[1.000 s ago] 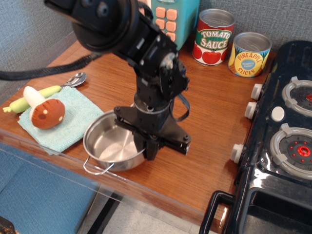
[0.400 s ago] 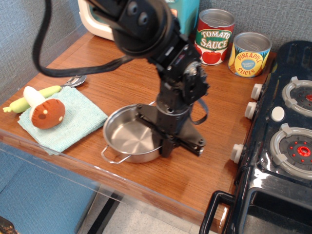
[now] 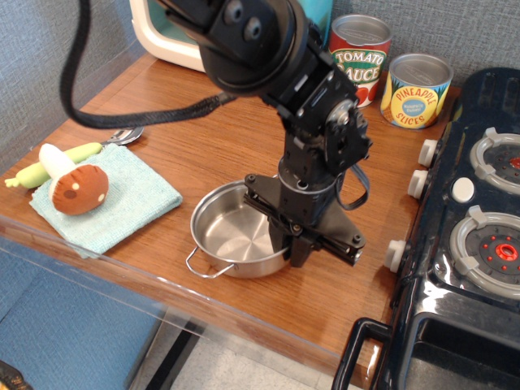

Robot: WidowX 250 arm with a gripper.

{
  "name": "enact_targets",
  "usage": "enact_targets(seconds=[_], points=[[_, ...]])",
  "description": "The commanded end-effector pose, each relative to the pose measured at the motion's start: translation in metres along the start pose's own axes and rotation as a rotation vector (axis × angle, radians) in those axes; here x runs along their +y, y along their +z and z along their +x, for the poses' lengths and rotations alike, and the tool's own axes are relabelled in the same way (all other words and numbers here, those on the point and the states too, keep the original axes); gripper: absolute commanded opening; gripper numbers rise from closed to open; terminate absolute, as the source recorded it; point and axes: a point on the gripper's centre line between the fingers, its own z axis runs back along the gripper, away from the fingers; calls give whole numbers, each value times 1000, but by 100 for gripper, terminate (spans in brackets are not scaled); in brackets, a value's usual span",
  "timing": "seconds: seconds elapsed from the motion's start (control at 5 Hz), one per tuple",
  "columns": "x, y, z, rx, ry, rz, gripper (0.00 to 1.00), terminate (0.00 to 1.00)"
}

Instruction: Move the metal pot next to the blue cloth and near the front edge of the table.

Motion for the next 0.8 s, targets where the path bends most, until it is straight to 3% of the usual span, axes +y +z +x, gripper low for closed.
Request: enact_targets(seconds=[0.0, 0.2, 0.6], points=[[-5, 46, 3, -104, 57, -70, 100, 0], [1, 57, 1, -91, 99, -109, 100, 0], [6, 60, -1, -68, 112, -112, 100, 0]])
